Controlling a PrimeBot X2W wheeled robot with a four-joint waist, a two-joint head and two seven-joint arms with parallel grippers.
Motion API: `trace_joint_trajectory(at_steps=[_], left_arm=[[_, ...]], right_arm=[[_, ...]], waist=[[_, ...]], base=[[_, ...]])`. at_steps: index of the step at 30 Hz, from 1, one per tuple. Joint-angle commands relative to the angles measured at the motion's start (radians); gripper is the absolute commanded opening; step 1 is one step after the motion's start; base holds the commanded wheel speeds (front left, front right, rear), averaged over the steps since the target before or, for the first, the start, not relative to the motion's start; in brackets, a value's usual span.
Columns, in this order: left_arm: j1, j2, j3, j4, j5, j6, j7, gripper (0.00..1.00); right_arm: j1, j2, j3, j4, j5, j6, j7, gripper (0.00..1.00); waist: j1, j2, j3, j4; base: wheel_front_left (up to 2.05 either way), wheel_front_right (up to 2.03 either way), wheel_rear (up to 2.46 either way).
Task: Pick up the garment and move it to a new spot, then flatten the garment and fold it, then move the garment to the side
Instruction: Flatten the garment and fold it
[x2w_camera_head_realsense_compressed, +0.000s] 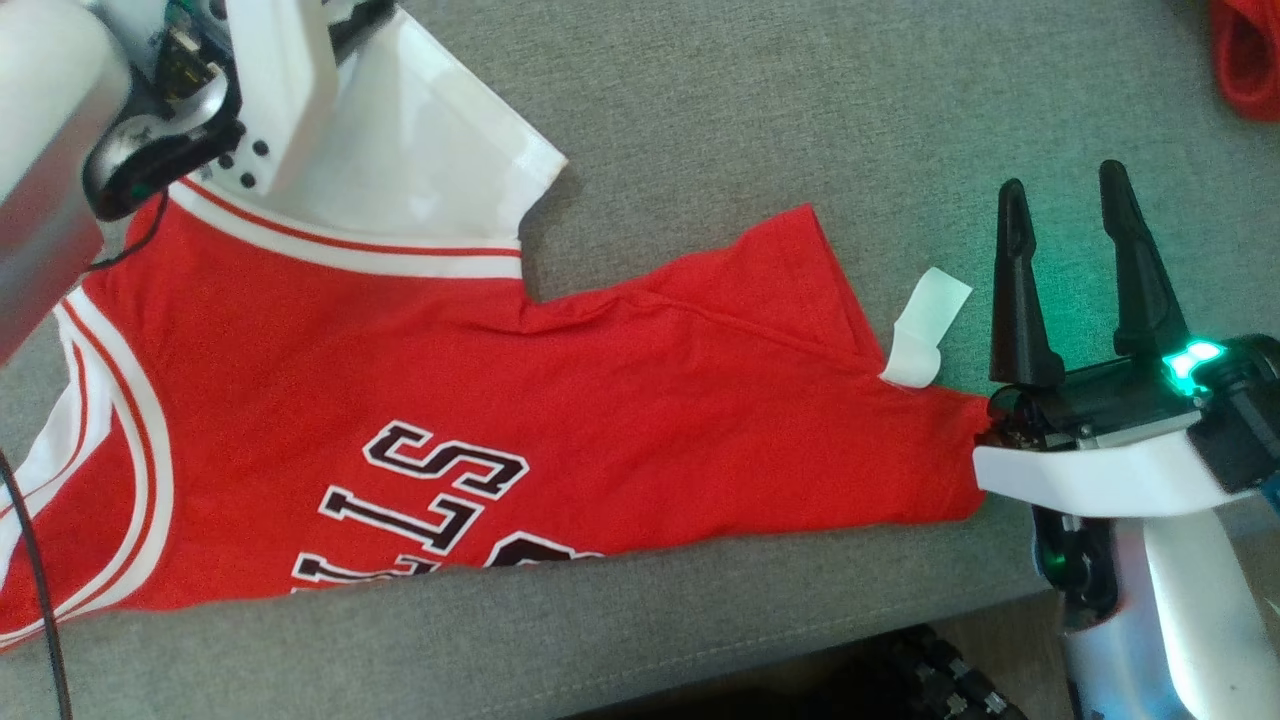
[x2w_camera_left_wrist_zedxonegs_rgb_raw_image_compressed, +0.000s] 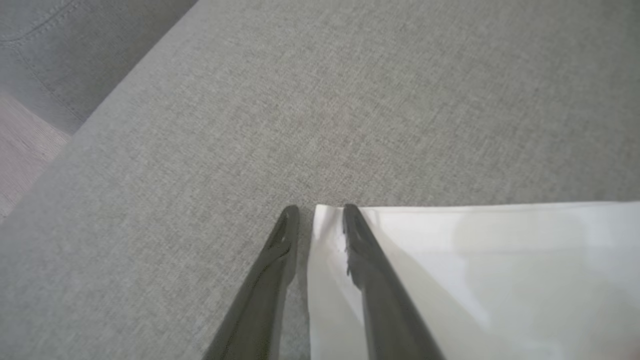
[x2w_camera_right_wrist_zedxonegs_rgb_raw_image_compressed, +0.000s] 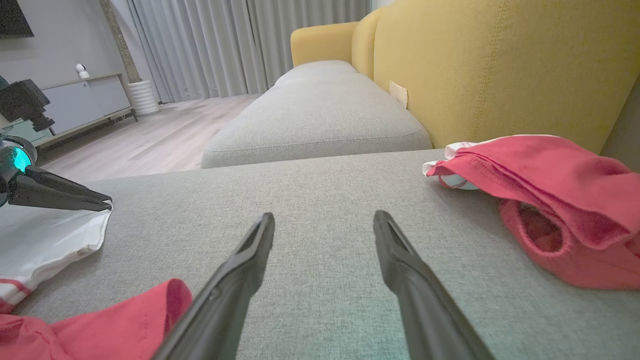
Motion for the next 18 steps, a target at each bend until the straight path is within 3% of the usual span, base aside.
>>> trace_joint_trajectory(at_steps=[1,2,3,4,8,14,18], left_arm=[[-0.047,0.044,0.038,0.000,-0.013,0.001,0.018,0.43],[-0.047,0.044,0.038,0.000,-0.013,0.001,0.018,0.43],[-0.040,0.045,0.038,-0.004,-0.029,0.001,0.037,0.14],[-0.036,0.045,0.038,-0.007,-0.041,0.001,0.044,0.00],[-0.034,0.049,0.038,-0.048,-0.027,0.001,0.027,0.00],[-0.066,0.062,0.038,-0.086,0.051,0.001,-0.108,0.00],[-0.085,0.084,0.038,-0.073,0.096,0.001,-0.191,0.00]], right_arm=[[-0.003,0.002,0.019,-0.034,0.011,0.007,-0.006,1.00],[-0.003,0.002,0.019,-0.034,0.011,0.007,-0.006,1.00],[-0.001,0.002,0.017,-0.033,0.011,0.007,-0.006,1.00],[0.000,0.002,0.016,-0.033,0.011,0.007,-0.006,1.00],[0.004,0.002,0.013,-0.031,0.007,0.007,-0.006,1.00],[0.069,-0.003,0.002,-0.007,0.005,0.007,-0.006,1.00],[0.145,-0.044,0.010,-0.001,0.039,0.007,-0.006,1.00]], waist=[[0.0000,0.0000,0.001,-0.002],[0.0000,0.0000,0.001,-0.002],[0.0000,0.0000,0.001,-0.002],[0.0000,0.0000,0.000,-0.001],[0.0000,0.0000,-0.012,0.007],[0.0000,0.0000,-0.054,0.044],[0.0000,0.0000,-0.086,0.059]], base=[[0.00,0.00,0.00],[0.00,0.00,0.00],[0.00,0.00,0.00],[0.00,0.00,0.00],[0.00,0.00,0.00],[0.00,0.00,0.00],[0.00,0.00,0.00]])
